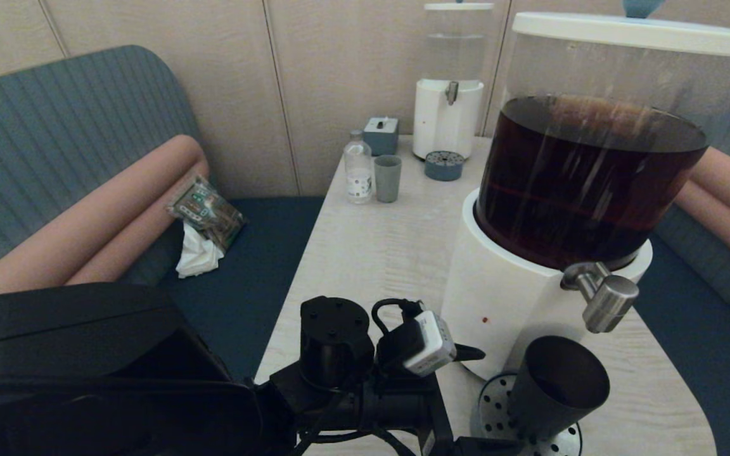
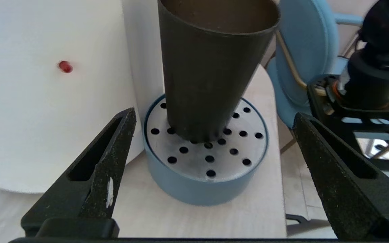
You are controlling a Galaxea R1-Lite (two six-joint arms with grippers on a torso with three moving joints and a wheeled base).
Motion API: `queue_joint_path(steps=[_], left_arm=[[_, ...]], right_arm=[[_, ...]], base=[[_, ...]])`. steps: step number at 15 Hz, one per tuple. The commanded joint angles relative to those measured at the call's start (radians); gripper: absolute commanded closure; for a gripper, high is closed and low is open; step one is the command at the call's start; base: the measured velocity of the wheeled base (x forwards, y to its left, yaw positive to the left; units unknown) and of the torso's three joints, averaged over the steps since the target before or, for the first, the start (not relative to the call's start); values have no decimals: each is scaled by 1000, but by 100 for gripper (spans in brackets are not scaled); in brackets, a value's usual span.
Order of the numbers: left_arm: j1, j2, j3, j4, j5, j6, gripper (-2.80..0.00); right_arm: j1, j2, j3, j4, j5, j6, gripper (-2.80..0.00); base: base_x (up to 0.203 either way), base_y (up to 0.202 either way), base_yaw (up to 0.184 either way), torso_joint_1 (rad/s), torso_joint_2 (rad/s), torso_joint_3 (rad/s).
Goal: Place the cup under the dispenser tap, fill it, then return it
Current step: Place the cup next to the water dispenser
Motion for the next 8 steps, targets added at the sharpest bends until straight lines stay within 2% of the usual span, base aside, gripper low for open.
queue_joint_path(steps=[1, 8], left_arm=[[-10, 36, -11, -6, 1, 1, -280], [-19, 55, -68, 36, 2, -5, -280]], right_arm=[[0, 0, 0, 1, 0, -1, 0], [0, 0, 0, 1, 0, -1, 0]], base=[[0, 0, 0, 0, 0, 0], [0, 0, 0, 0, 0, 0]])
